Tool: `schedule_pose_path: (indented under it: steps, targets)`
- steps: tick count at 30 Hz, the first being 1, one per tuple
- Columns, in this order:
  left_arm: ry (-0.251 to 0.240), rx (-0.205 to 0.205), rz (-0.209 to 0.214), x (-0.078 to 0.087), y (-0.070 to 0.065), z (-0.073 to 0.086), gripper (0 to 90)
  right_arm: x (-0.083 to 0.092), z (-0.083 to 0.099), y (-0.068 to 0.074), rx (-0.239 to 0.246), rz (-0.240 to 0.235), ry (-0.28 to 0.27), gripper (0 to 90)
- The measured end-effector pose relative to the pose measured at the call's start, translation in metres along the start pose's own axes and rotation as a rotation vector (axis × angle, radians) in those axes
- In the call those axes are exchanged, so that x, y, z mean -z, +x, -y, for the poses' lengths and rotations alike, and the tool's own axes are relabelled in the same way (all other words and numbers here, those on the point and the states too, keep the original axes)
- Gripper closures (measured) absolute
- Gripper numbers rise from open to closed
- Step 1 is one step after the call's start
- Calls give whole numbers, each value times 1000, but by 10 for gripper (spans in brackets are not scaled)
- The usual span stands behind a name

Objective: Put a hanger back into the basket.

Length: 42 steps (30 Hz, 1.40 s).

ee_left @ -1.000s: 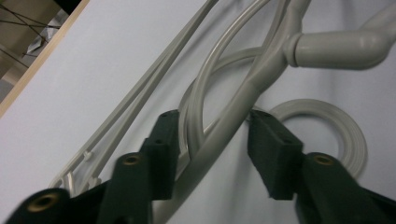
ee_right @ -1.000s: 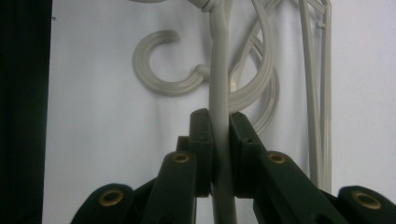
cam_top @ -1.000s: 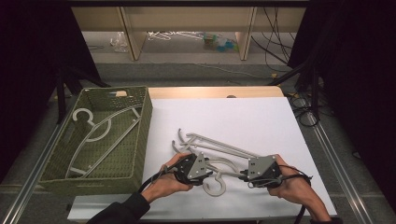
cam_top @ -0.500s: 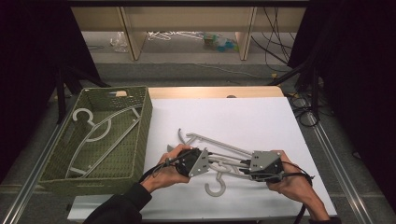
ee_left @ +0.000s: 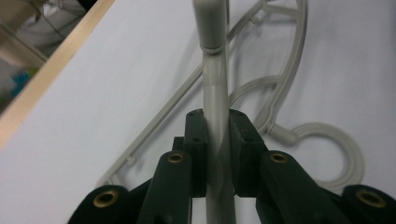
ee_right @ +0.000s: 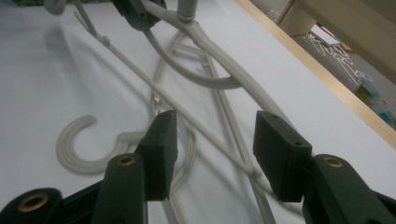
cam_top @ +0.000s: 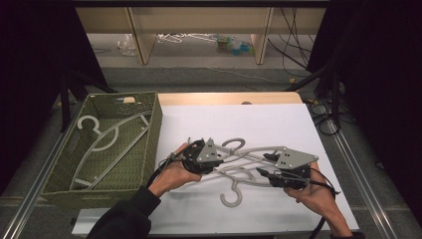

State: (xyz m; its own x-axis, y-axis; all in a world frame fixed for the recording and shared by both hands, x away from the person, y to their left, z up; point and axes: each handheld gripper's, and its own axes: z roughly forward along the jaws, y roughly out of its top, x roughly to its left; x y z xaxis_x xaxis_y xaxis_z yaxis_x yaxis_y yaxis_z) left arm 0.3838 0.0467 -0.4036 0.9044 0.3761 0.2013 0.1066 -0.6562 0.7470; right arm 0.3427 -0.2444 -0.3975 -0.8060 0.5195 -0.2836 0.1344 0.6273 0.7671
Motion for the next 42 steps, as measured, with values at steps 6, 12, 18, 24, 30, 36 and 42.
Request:
schedule_pose_path:
  steps: [6,12,18,24,30,36,42]
  targets:
    - [-13,157,20,18,12,2,789,0,0,4,-34,-40,-5,492]
    - [24,167,6,32,15,1,789,-4,0,10,-25,-64,1,492]
    - [-14,206,2,59,20,-5,788,-5,0,15,-29,-81,2,491]
    - [-104,258,-10,97,25,-11,788,-8,3,17,-30,-95,12,484]
    - [-186,287,-27,131,32,-14,788,-11,5,19,-43,-109,25,445]
    - [-205,328,-59,153,46,-10,788,-10,6,19,-50,-109,18,424]
    - [-217,353,-109,172,60,-2,788,-10,8,17,-71,-100,19,393]
